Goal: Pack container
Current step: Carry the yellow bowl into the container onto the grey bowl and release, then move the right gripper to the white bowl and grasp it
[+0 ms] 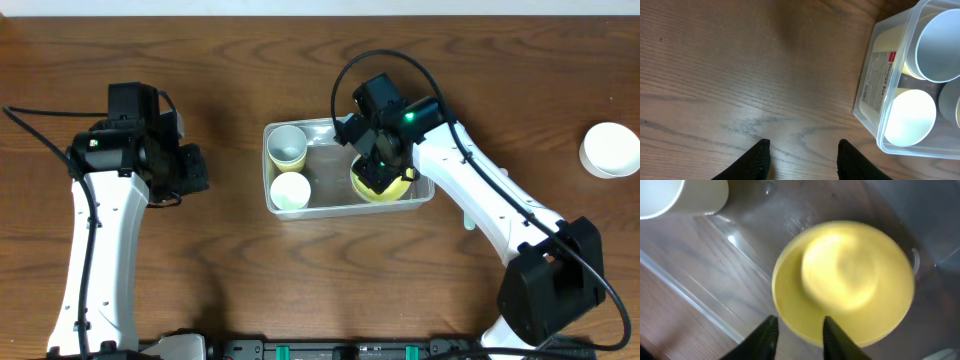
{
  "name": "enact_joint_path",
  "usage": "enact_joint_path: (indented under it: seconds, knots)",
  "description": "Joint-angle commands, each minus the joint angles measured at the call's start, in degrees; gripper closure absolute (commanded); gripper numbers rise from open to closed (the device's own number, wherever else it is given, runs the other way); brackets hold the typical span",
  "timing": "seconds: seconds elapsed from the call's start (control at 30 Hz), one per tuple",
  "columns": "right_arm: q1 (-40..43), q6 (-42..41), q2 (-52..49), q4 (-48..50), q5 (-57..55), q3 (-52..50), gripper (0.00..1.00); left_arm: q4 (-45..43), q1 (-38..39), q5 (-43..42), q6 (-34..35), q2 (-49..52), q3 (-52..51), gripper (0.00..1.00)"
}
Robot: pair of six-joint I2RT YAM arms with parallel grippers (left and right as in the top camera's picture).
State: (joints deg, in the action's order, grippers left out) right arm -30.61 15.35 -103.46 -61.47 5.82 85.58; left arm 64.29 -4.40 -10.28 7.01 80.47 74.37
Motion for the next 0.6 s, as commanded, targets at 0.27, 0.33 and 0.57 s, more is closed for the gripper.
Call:
enact_joint_path:
  seconds: [0.27, 0.33, 0.57]
  knots:
    - [0.9, -9.9, 0.7, 3.7, -10.1, 0.0, 0.69, 0.3, -0.3, 0.5, -1.0, 0.0, 0.1, 0.56]
    - [2.8, -15.0, 2.1, 5.5, -14.1, 0.2, 0.67, 0.3, -0.3, 0.5, -1.0, 0.0, 0.1, 0.56]
    - [21.0, -23.9, 6.9, 7.8, -14.9, 5.0, 0.4, 0.3, -0.3, 0.5, -1.0, 0.0, 0.1, 0.56]
